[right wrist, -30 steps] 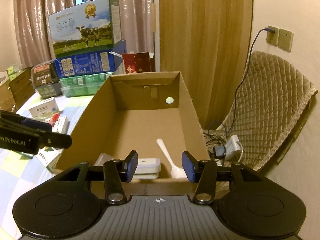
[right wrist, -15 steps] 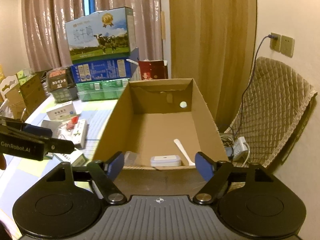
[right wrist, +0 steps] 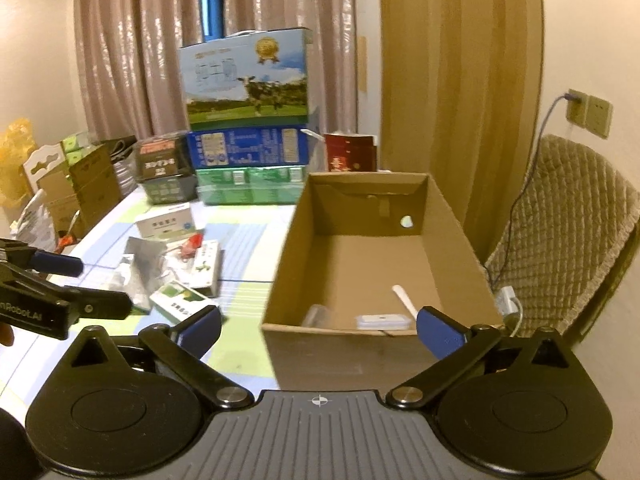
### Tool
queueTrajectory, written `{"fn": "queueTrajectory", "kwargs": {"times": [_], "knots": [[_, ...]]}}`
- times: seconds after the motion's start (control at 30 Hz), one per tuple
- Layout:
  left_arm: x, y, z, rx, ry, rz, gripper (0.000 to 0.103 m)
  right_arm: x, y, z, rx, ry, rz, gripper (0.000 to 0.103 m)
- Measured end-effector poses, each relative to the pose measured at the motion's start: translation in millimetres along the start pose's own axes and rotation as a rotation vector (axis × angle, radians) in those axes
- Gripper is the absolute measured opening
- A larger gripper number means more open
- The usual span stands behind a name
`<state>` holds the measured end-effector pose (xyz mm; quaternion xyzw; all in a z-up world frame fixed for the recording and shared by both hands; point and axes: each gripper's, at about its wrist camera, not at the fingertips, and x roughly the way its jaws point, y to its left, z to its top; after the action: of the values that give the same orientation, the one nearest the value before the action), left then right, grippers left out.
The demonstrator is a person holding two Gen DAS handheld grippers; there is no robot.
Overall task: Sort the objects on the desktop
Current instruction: 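Withdraw both tools from the cardboard box toward the table, then move both open tools over the table toward the foil bag and green box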
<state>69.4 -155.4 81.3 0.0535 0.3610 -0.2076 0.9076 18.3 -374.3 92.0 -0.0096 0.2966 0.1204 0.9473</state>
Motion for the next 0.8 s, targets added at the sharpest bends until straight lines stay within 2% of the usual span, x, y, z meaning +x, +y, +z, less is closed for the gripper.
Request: {"fn": "queueTrajectory", "kwargs": {"times": [0.37, 0.57, 0.8], "knots": [[-39, 85, -46, -0.117, 0.014, 0.158, 0.102, 10, 49, -2, -0.069, 0.009, 0.095, 0.101], [-49, 112, -63, -0.153, 0.028, 0.201, 0.102, 17, 74, -4, -0.126, 0.017, 0.151, 0.101], [-50, 125, -72, -0.167, 0.043, 0.215, 0.102, 26, 95, -7, -0.198, 0.024, 0.185, 0.101]]}}
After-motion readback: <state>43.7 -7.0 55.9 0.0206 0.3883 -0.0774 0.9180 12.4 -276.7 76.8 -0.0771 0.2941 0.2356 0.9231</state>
